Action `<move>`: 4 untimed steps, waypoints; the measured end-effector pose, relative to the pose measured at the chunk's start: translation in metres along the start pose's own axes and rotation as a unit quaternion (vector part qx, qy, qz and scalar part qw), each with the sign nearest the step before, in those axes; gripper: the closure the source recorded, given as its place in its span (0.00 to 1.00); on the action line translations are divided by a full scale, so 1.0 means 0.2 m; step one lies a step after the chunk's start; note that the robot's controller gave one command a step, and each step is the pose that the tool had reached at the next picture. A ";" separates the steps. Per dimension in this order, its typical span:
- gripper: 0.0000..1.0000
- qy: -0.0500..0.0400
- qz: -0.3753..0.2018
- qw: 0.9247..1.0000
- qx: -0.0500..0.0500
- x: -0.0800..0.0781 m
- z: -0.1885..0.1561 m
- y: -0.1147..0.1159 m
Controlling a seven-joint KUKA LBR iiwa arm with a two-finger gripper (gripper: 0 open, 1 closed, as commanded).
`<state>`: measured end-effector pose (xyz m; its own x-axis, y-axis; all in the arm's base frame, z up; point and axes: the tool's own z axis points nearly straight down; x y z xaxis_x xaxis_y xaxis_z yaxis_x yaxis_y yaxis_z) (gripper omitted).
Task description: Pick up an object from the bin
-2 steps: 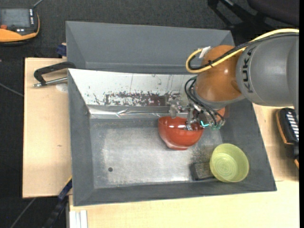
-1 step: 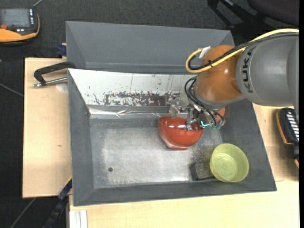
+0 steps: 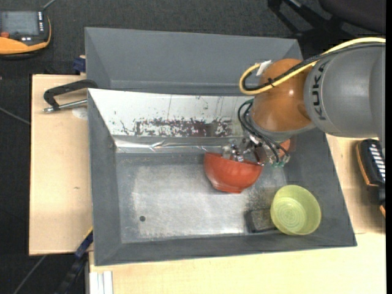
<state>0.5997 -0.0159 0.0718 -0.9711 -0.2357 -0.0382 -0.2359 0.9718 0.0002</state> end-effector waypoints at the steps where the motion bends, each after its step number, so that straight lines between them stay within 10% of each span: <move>1: 0.00 -0.002 0.000 1.000 0.000 -0.01 -0.01 0.00; 2: 0.00 -0.007 -0.032 0.999 0.002 0.12 -0.34 -0.09; 3: 0.00 -0.007 -0.079 0.997 0.002 0.25 -0.08 -0.09; 4: 0.00 -0.010 -0.142 0.990 0.001 0.01 0.01 0.07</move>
Offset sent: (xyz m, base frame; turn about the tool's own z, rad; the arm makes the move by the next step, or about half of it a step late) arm 0.0000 0.0000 0.0000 0.0000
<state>0.5943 -0.0024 0.0706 -0.8648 -0.4990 -0.0564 -0.4989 0.8665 -0.0158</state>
